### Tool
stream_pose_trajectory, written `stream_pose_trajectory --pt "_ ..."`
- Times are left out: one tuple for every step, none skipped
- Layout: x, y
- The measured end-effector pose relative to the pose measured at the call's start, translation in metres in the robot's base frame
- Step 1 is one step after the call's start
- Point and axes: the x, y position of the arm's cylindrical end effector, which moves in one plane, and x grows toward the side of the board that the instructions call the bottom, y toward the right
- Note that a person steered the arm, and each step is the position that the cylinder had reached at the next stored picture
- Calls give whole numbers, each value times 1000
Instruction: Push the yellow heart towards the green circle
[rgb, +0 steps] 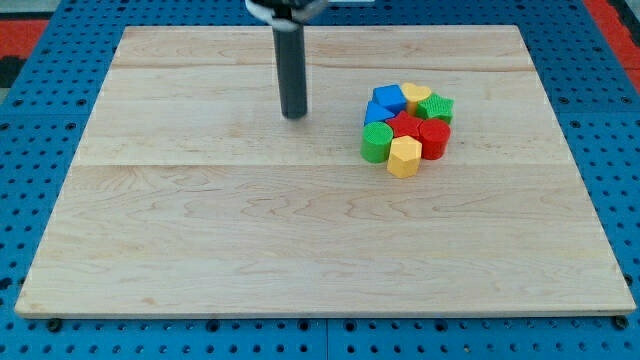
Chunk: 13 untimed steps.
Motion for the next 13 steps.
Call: stream_pose_trajectory --pt "49 32" --pt "49 38" --pt "58 70" --pt "69 90" --pt "85 121" --pt "85 170" --pt "77 222" --pt "46 271" --pt "8 263" --pt "-33 229" --pt "-72 212" --pt "-93 193" --pt "-87 164"
